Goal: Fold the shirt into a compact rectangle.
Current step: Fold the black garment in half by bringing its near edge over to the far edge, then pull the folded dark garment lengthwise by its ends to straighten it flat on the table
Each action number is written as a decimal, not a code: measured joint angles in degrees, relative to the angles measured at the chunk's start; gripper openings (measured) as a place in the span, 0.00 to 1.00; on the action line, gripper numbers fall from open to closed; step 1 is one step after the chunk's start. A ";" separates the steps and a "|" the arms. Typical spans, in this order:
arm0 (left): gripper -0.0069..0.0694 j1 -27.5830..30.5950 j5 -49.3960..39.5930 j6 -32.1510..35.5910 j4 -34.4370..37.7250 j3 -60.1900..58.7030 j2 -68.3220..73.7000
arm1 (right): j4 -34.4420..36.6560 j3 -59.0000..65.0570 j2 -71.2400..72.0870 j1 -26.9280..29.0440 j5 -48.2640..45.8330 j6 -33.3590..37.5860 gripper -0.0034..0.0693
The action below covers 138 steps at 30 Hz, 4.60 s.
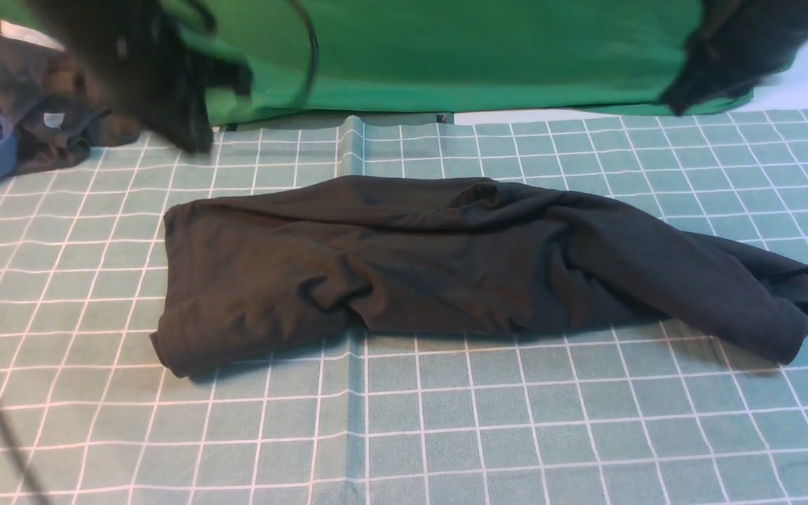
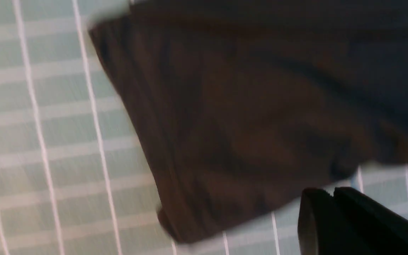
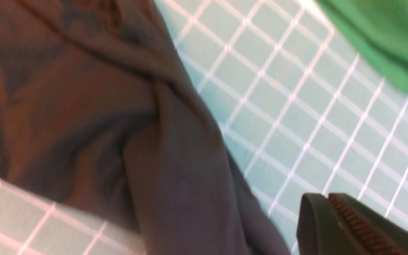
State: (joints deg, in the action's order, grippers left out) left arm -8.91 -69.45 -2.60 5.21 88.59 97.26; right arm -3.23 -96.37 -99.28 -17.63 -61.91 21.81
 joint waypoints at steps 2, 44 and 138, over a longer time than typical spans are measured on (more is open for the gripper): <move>0.09 -0.73 0.00 -0.90 -0.06 -5.74 -1.87 | 0.57 1.00 0.58 0.26 -0.13 0.00 0.08; 0.23 -0.84 19.82 -8.49 -13.87 -33.27 -2.39 | 9.90 11.67 3.16 0.46 1.16 7.12 0.08; 0.62 8.33 11.36 -9.80 -14.54 -21.34 -10.19 | 8.69 7.00 -1.25 14.77 -7.77 -3.16 0.11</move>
State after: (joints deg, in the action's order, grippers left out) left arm -0.58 -58.09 -12.40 -9.33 67.24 87.07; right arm 5.46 -89.37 -100.53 -2.86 -69.68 18.65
